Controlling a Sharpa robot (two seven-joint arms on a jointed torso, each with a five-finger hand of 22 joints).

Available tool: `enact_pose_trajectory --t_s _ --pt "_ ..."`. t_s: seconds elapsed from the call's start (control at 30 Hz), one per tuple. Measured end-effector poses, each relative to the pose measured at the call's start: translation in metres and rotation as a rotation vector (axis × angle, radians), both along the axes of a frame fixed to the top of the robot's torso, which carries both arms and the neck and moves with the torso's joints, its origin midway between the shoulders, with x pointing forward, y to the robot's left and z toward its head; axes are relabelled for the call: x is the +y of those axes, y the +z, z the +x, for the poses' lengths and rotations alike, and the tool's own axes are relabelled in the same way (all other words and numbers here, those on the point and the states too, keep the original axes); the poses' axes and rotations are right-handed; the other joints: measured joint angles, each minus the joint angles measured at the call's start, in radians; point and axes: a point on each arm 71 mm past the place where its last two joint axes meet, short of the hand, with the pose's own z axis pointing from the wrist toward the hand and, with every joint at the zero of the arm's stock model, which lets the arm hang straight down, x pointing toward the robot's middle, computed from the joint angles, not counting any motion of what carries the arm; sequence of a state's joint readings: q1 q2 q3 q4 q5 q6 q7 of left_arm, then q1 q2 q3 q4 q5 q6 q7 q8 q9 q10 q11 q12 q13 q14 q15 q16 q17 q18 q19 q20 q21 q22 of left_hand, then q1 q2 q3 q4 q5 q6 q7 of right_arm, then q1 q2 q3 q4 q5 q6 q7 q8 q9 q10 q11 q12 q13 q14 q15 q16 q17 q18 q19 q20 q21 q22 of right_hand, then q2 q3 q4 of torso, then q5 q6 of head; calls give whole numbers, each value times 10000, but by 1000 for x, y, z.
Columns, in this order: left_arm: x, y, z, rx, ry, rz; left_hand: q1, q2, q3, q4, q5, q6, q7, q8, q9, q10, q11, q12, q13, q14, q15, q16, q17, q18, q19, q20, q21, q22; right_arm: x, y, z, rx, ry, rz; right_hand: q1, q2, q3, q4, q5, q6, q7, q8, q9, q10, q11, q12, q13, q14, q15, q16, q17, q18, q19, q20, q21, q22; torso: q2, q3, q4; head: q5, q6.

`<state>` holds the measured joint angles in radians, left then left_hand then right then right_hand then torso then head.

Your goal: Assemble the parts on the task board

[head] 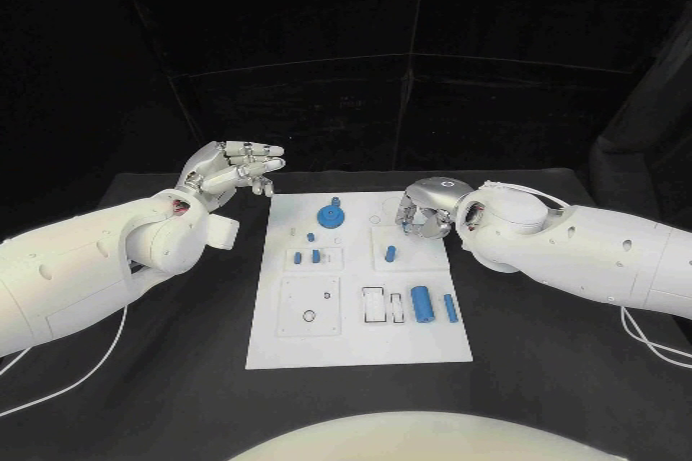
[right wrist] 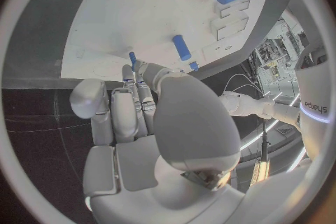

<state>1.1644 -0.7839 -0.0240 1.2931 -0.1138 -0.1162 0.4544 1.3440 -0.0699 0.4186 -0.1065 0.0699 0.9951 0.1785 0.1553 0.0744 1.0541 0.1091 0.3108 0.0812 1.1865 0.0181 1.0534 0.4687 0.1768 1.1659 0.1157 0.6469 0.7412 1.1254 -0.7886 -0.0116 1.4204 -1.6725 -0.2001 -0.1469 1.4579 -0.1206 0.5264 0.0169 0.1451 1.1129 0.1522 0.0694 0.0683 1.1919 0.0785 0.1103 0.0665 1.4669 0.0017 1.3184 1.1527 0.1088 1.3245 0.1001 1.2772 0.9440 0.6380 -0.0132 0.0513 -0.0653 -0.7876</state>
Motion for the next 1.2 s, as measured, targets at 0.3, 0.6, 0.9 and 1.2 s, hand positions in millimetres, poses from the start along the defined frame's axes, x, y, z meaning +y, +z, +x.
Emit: enact_pose_trajectory --t_s 0.3,0.6,0.9,1.2 --pt "2 0 0 0 41 16 0 0 0 0 0 0 0 0 1 0 0 0 0 0 0 0 1 -1 0 0 0 1 -4 9 -11 -218 30 397 -84 -6 25 -25 -22 0 0 0 9 0 0 1 -1 0 0 0 -13 0 11 -1 0 23 0 -4 0 -30 5" --pt "2 0 0 0 56 21 0 0 0 0 0 0 0 0 1 0 0 0 0 0 0 0 1 -1 0 0 0 1 23 26 -35 -523 845 1601 -121 -43 125 -73 -22 0 0 0 8 -1 1 1 -2 0 0 0 34 -2 73 -1 76 173 -10 -7 1 45 54" --pt "1 0 0 0 38 12 0 0 26 -26 0 0 0 0 2 0 0 0 0 -35 36 0 -26 -1 0 0 0 -8 56 36 -50 -619 1702 2570 -132 -55 125 -73 -22 0 0 0 7 -2 1 1 -2 -1 0 0 44 -1 73 -1 76 173 -7 -12 14 286 76" --pt "-2 0 0 0 -1 -7 0 0 26 -26 0 0 0 0 3 0 0 -1 0 -35 36 0 -25 -2 0 0 0 -7 82 25 -61 -255 2279 3287 -132 -55 152 -101 30 0 0 0 6 -2 1 1 -2 -1 1 0 44 -2 73 -1 76 172 1 -19 16 732 -12"
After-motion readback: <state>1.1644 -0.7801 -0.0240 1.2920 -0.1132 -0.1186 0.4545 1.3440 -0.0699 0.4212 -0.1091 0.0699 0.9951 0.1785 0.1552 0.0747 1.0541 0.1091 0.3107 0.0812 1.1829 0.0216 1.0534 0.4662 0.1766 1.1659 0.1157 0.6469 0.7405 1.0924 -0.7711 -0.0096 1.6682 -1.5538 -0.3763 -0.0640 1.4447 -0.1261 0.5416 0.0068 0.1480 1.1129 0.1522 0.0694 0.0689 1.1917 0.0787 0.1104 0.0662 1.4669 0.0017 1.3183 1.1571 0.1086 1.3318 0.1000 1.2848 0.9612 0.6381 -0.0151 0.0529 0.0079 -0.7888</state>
